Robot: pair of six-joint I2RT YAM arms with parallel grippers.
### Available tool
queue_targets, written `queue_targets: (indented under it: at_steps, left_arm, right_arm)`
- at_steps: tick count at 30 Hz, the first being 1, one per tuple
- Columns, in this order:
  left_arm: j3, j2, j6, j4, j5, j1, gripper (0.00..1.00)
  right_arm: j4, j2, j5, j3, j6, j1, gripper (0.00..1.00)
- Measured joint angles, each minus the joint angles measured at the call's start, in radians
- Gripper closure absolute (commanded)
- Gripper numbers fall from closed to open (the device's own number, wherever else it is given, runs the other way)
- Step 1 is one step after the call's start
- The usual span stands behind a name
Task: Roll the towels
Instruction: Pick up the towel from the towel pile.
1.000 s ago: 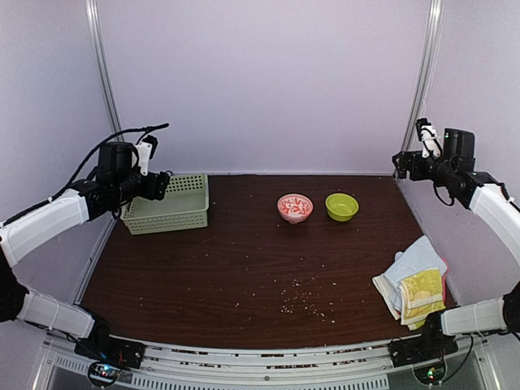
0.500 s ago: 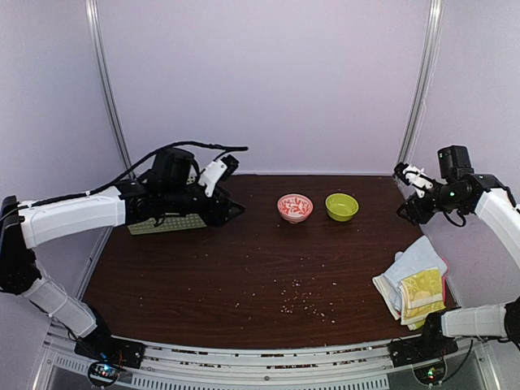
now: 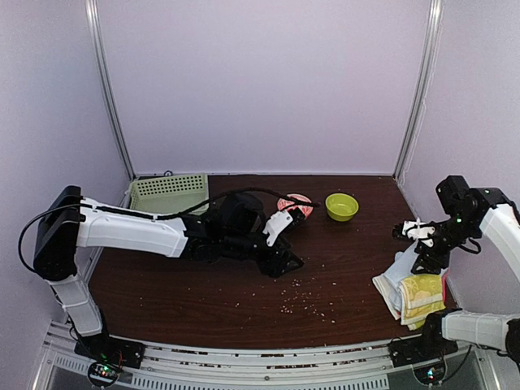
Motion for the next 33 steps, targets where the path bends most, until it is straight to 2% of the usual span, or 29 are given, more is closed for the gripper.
queue_targets:
  at_steps: [8,20,22,28,31,33]
  left_arm:
    - [0.015,0.035,-0.031,0.023,-0.009,-0.010,0.34]
    - [0.025,0.041,-0.048,0.037,-0.067,-0.010,0.34]
    - [0.025,0.041,-0.048,0.037,-0.080,-0.010,0.34]
    - [0.025,0.041,-0.048,0.037,-0.108,-0.010,0.34]
    - [0.025,0.041,-0.048,0.037,-0.124,-0.010,0.34]
    - [0.025,0.041,-0.051,0.037,-0.131,-0.010,0.34]
  right_arm:
    - [-0.058,0.042,0.040,-0.056,-0.094,0.034,0.44]
    - [-0.024,0.142,0.030,-0.092,-0.152,0.039,0.69]
    - [-0.013,0.150,0.020,-0.101,-0.154,0.040,0.70]
    - [0.018,0.158,0.017,-0.128,-0.150,0.040,0.59]
    - [0.042,0.151,0.017,-0.143,-0.149,0.040,0.60]
    - [0.057,0.145,0.017,-0.150,-0.148,0.040,0.66]
